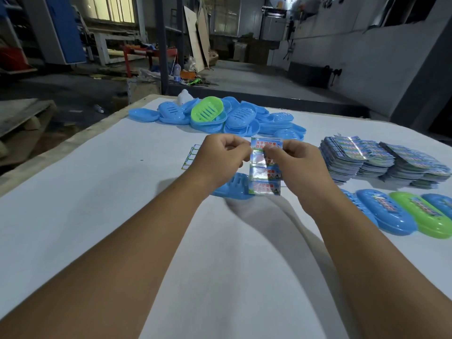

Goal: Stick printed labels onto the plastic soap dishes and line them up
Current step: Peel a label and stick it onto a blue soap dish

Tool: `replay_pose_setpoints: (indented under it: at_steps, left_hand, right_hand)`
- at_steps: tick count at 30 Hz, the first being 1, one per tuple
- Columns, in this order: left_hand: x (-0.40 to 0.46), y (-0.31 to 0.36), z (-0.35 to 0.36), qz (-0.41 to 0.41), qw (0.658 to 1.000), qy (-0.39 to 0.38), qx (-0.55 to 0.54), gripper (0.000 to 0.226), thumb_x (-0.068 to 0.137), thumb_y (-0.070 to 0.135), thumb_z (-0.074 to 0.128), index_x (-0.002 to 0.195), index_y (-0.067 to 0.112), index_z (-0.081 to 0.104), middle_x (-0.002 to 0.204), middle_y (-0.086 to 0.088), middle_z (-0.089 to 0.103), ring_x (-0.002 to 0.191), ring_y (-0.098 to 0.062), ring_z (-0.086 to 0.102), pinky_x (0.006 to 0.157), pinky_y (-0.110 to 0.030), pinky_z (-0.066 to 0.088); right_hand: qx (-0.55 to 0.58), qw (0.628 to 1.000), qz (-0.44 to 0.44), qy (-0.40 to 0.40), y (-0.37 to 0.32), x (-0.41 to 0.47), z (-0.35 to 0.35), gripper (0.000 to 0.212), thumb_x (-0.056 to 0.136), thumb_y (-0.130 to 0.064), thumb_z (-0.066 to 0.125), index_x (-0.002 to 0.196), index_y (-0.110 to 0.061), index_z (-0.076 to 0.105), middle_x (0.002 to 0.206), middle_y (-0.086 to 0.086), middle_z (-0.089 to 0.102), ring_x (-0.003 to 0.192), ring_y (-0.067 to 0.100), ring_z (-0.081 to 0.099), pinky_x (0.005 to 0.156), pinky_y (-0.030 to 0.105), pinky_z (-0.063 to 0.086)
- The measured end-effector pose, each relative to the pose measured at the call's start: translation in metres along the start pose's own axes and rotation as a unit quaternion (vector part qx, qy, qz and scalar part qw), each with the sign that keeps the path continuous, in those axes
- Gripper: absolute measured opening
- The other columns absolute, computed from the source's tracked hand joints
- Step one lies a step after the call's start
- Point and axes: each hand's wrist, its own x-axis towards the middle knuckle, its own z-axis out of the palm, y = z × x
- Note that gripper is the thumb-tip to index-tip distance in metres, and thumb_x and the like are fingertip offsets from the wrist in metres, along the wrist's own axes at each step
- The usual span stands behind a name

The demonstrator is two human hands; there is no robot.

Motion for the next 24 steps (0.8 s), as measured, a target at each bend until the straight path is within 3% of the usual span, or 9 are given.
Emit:
replay_pose_setpoints:
  at_steps: [3,5,12,13,15,17,20,24]
  left_hand:
    - [0.0009,0.0002,-0.0008,0.011,1.000,0.014,0.011,0.019,0.090,0.016,0.062,0.074,0.014,0.072,0.059,0.011,0.067,0.054,0.002,0.054,0.054,-0.011,0.047]
    - [0.0013,-0.0005,-0.0010,0.015,1.000,0.015,0.013,0.021,0.089,0.016,0.063,0.071,0.013,0.072,0.059,0.010,0.067,0.054,0.000,0.054,0.055,-0.013,0.048]
    - [0.0001,-0.0003,-0.0031,0.020,1.000,-0.007,0.016,0.021,0.085,0.016,0.065,0.065,0.014,0.075,0.064,0.003,0.071,0.057,0.000,0.057,0.058,-0.014,0.052]
    - [-0.0002,-0.0001,-0.0031,0.020,1.000,-0.009,0.014,0.021,0.084,0.016,0.066,0.066,0.013,0.075,0.065,0.002,0.072,0.057,0.000,0.058,0.059,-0.015,0.052]
    - [-0.0006,-0.0003,-0.0024,0.018,1.000,-0.010,0.016,0.019,0.084,0.016,0.067,0.067,0.013,0.075,0.066,0.002,0.073,0.057,0.000,0.058,0.060,-0.015,0.052]
    - [-0.0007,-0.0007,-0.0020,0.020,0.999,-0.010,0.023,0.019,0.085,0.018,0.067,0.068,0.013,0.076,0.068,0.002,0.073,0.057,0.000,0.058,0.061,-0.017,0.052]
    - [-0.0009,-0.0017,-0.0009,0.022,0.999,-0.015,0.031,0.018,0.087,0.019,0.067,0.071,0.014,0.076,0.069,0.004,0.074,0.059,0.000,0.059,0.062,-0.018,0.053]
    - [-0.0021,-0.0016,0.0013,0.034,0.998,-0.026,0.042,0.017,0.091,0.018,0.068,0.076,0.017,0.074,0.067,0.006,0.073,0.060,0.001,0.060,0.063,-0.016,0.052]
  right_hand:
    - [-0.018,1.000,0.024,-0.005,-0.0005,0.0009,-0.0008,0.013,0.094,-0.023,0.067,0.087,-0.015,0.075,0.082,0.001,0.078,0.078,0.020,0.076,0.074,0.041,0.063]
    - [-0.007,0.999,0.034,-0.011,-0.0016,0.0003,-0.0010,0.013,0.093,-0.023,0.068,0.087,-0.013,0.075,0.082,0.003,0.078,0.078,0.023,0.076,0.075,0.044,0.064]
    - [0.000,0.999,0.041,0.011,0.0008,0.0012,-0.0027,0.016,0.089,-0.024,0.072,0.074,-0.024,0.076,0.075,0.000,0.076,0.060,0.010,0.071,0.051,0.025,0.058]
    - [-0.017,0.999,0.023,0.032,0.0021,0.0019,-0.0029,0.007,0.087,-0.026,0.075,0.081,-0.024,0.073,0.078,-0.001,0.075,0.062,0.007,0.070,0.052,0.022,0.056]
    - [-0.101,0.992,-0.025,0.072,0.0064,0.0039,-0.0044,0.021,0.082,-0.033,0.081,0.094,-0.026,0.065,0.085,-0.005,0.068,0.069,0.007,0.064,0.063,0.021,0.052]
    - [-0.144,0.984,-0.061,0.081,0.0075,0.0041,-0.0044,0.021,0.081,-0.036,0.081,0.089,-0.024,0.066,0.080,-0.005,0.066,0.067,0.007,0.057,0.066,0.027,0.050]
    - [-0.145,0.985,-0.074,0.052,0.0049,0.0002,-0.0021,0.017,0.083,-0.037,0.076,0.073,-0.024,0.074,0.062,-0.012,0.069,0.054,-0.002,0.055,0.056,0.021,0.045]
    - [-0.183,0.977,-0.099,0.038,0.0032,-0.0027,-0.0018,0.015,0.086,-0.036,0.071,0.072,-0.031,0.077,0.060,-0.018,0.069,0.055,-0.003,0.058,0.055,0.017,0.043]
